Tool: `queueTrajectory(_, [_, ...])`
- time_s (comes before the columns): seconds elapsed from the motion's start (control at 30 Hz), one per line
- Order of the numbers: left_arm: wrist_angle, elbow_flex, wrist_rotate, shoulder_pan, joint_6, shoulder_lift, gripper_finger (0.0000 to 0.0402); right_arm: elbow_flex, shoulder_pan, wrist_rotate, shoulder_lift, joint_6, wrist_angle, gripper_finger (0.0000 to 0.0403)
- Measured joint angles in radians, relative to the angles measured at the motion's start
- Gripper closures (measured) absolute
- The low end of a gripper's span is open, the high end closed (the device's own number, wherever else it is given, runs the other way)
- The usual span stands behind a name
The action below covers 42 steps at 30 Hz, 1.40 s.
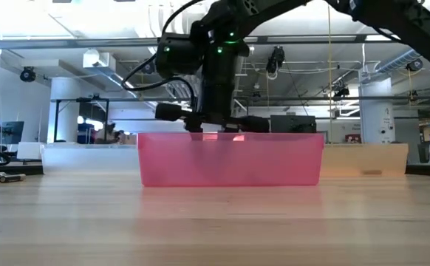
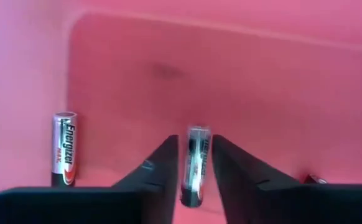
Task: Sort batteries
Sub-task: Put the silver battery into the pink bin
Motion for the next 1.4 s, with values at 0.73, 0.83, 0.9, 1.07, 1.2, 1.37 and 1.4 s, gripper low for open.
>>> queueTrajectory(0.73, [0.090, 0.000, -0.003, 0.000, -0.055, 0.133, 0.0170, -0.787, 0.019, -0.061, -0.730, -0.203, -0.415, 0.0130])
queueTrajectory(0.83, [0.158, 0.000, -0.003, 0.002, -0.048, 0.202, 0.0170, -0.923, 0.017, -0.108, -0.818, -0.223, -0.428, 0.0138])
queueTrajectory(0.9, [0.208, 0.003, -0.005, 0.006, -0.050, 0.247, 0.0170, -0.988, 0.016, -0.147, -0.844, -0.284, -0.436, 0.0139])
queueTrajectory(1.07, [0.339, 0.003, -0.066, 0.021, -0.051, 0.332, 0.0170, -1.079, 0.016, -0.190, -0.829, -0.527, -0.428, 0.0117])
queueTrajectory(1.2, [0.383, 0.004, -0.084, 0.034, -0.058, 0.374, 0.0170, -1.121, 0.016, -0.128, -0.784, -0.815, -0.427, 0.0082])
queueTrajectory(1.37, [0.381, 0.004, -0.117, 0.034, -0.086, 0.415, 0.0170, -1.133, 0.014, 0.024, -0.703, -1.150, -0.370, 0.0054])
queueTrajectory(1.4, [0.382, 0.004, -0.117, 0.034, -0.094, 0.424, 0.0170, -1.133, 0.009, 0.020, -0.688, -1.186, -0.337, 0.0053])
